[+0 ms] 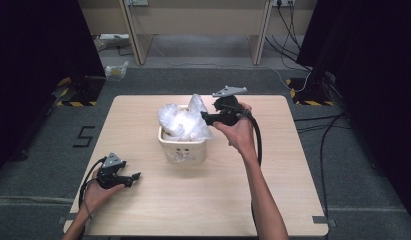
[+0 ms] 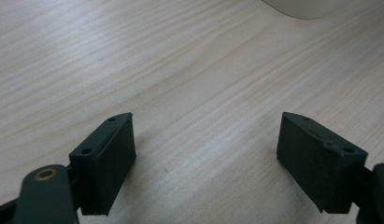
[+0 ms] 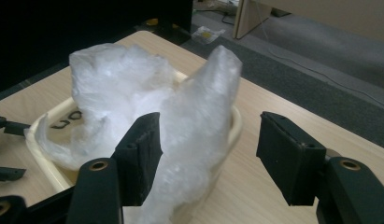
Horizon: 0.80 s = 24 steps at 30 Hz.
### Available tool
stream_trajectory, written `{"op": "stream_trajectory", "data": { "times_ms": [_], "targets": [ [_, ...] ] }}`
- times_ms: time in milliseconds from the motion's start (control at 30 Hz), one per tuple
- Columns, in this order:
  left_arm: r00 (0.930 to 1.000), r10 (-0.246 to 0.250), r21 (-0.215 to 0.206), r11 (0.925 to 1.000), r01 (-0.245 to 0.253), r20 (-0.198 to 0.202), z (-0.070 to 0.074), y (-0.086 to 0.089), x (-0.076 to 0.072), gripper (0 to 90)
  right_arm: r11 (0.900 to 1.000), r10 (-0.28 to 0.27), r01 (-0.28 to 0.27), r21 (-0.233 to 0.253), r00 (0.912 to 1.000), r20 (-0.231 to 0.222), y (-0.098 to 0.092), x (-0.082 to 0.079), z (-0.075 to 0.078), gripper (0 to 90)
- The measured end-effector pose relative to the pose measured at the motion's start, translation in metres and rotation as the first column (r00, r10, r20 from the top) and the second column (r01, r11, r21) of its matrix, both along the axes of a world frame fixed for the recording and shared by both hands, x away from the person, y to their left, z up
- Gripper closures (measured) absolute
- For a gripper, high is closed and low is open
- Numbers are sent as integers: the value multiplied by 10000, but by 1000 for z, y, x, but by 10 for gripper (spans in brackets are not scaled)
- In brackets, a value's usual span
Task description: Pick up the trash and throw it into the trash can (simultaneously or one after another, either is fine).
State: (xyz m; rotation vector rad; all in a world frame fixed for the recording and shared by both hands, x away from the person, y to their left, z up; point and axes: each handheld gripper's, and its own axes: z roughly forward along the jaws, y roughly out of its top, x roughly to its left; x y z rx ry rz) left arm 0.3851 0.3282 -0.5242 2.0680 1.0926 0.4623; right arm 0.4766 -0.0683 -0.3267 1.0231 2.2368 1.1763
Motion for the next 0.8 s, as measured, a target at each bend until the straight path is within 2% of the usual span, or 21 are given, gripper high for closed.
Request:
{"op": "stream_trajectory", "data": {
  "times_ms": [300,800],
  "targets": [
    [10000,-18,33,10000,18,-3,0,0,0,185,9978,-609,608,269,9981,47,-34,-5,-11,370],
    [10000,-18,34,10000,18,-4,0,0,0,185,9952,-937,932,281,9955,161,-55,-15,-22,359]
  ]
}}
